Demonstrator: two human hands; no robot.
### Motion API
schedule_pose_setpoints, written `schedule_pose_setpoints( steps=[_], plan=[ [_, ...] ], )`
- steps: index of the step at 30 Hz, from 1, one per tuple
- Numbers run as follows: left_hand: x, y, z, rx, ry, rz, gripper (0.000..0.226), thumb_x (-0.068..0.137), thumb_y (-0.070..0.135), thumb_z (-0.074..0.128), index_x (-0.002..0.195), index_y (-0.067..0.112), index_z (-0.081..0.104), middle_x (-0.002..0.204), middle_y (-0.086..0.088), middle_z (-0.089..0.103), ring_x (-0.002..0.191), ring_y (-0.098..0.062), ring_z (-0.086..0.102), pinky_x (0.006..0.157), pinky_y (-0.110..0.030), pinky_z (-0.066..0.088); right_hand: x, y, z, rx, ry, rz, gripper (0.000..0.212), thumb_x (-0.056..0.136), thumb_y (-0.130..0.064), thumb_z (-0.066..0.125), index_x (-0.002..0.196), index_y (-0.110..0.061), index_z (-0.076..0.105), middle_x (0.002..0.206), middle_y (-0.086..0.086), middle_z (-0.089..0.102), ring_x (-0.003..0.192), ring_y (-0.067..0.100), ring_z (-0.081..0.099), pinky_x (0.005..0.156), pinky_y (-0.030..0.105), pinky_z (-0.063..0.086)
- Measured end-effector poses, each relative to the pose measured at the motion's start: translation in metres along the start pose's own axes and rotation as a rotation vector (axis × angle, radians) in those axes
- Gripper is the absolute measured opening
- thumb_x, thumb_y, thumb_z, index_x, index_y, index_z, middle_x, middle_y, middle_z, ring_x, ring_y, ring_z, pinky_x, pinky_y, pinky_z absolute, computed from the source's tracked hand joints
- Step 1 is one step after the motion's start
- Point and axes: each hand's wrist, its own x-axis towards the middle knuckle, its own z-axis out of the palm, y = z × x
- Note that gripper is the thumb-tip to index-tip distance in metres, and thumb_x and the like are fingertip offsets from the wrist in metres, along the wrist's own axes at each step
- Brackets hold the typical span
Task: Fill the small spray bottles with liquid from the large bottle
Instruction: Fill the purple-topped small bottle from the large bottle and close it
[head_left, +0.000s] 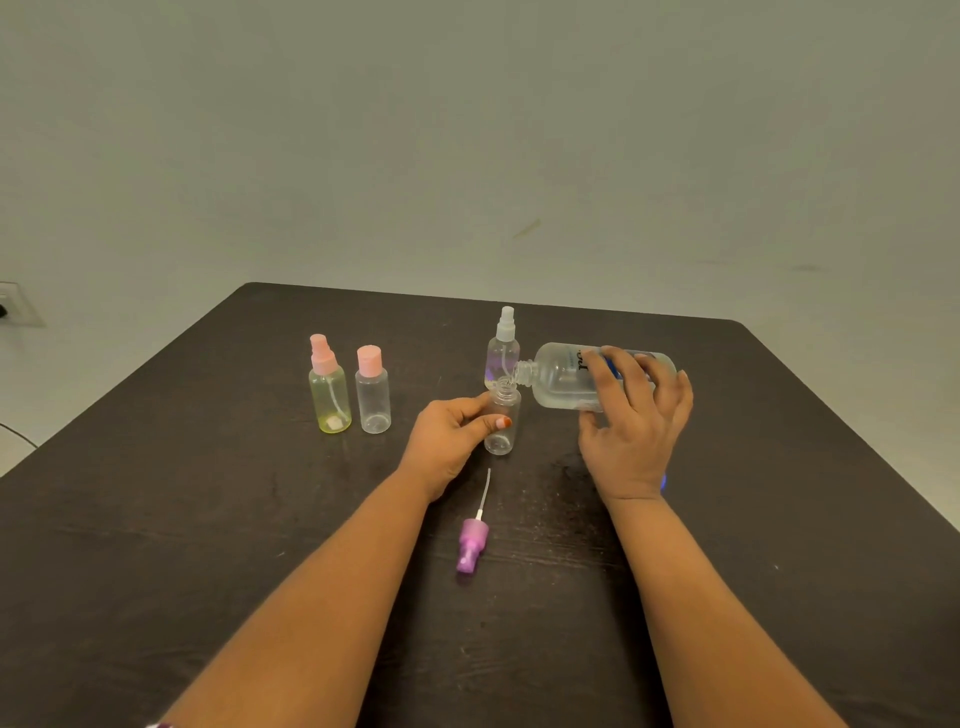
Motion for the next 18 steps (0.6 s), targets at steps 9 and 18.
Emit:
schedule_pose_setpoints(
  steps=[9, 18],
  plan=[
    [0.0000, 0.0010, 0.0007, -0.042, -0.004, -0.009, 0.034, 0.083, 0.012, 0.067, 0.116, 0.011, 0.065, 0.120, 0.000, 0.065, 0.113, -0.007, 0.057, 0.107, -0.036, 0.040, -0.0002, -0.0002, 0.0006, -0.017, 0.036, -0.013, 0.061, 0.064, -0.001, 0.066, 0.120, -0.025, 0.055, 0.118, 0.000, 0.062, 0.114, 0.025, 0.044, 0.104, 0.057, 0.028],
    [0.0018, -0.0011, 0.0004, -0.080, -0.016, -0.024, 0.026, 0.082, 0.010, 0.068, 0.108, 0.011, 0.068, 0.125, 0.001, 0.063, 0.117, -0.009, 0.056, 0.108, -0.039, 0.039, -0.0004, -0.0004, 0.0011, -0.022, 0.043, -0.015, 0.061, 0.065, -0.001, 0.064, 0.121, -0.025, 0.054, 0.119, 0.000, 0.060, 0.114, 0.025, 0.043, 0.103, 0.058, 0.028]
  ],
)
